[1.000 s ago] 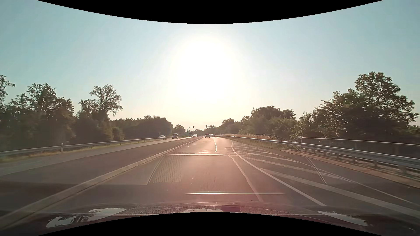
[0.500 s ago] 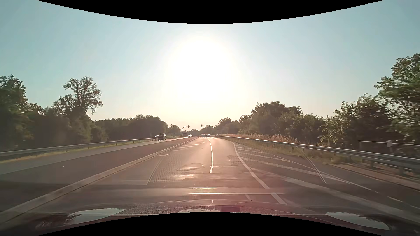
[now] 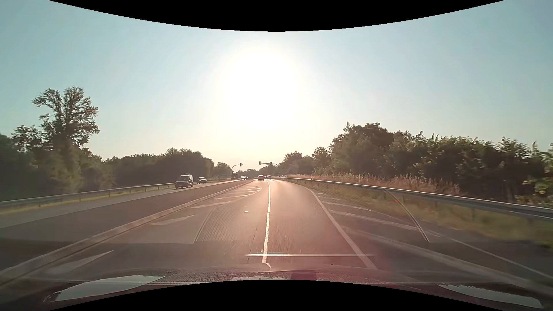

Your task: Follow the waypoints while adhering to traffic rules and regulations

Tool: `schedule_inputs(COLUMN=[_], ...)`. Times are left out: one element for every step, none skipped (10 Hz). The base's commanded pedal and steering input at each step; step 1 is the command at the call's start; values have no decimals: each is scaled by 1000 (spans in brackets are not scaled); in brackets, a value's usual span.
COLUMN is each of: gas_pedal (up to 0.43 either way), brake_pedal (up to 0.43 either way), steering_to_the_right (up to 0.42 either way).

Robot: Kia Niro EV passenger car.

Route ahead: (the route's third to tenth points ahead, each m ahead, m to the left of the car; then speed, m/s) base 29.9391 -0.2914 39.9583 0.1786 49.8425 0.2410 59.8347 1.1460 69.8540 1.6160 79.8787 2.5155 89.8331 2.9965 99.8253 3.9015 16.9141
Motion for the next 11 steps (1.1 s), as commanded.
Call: schedule_inputs(gas_pedal=[260,260,260,260,260,260,260,260,260,260,260], brake_pedal=[0,0,0,0,0,0,0,0,0,0,0], steering_to_the_right=[3,2,0,-3,-5,-5,-6,-7,-7,-7,-7])
